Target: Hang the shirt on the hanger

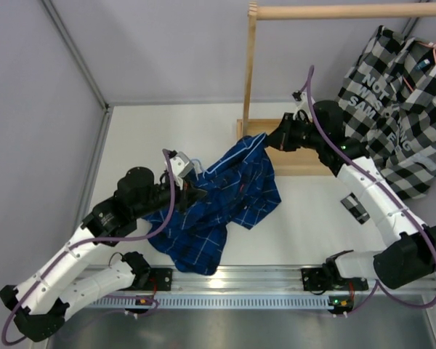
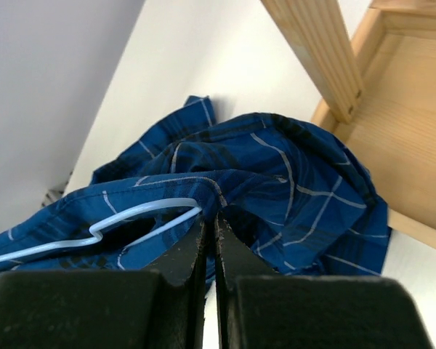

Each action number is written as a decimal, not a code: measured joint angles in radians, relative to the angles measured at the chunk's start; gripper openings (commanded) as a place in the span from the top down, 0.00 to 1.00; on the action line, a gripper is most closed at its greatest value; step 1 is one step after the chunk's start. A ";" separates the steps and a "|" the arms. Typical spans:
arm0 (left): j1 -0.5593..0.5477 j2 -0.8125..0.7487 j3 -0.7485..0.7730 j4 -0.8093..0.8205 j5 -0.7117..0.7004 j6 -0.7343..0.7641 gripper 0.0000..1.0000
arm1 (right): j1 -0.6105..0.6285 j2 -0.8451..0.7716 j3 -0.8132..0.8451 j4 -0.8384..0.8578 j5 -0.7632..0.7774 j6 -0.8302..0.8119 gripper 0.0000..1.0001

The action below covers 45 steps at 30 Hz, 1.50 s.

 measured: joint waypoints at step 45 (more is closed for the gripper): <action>0.148 0.383 0.414 0.036 0.112 -0.219 1.00 | 0.448 -0.455 -0.631 0.471 0.222 0.182 0.45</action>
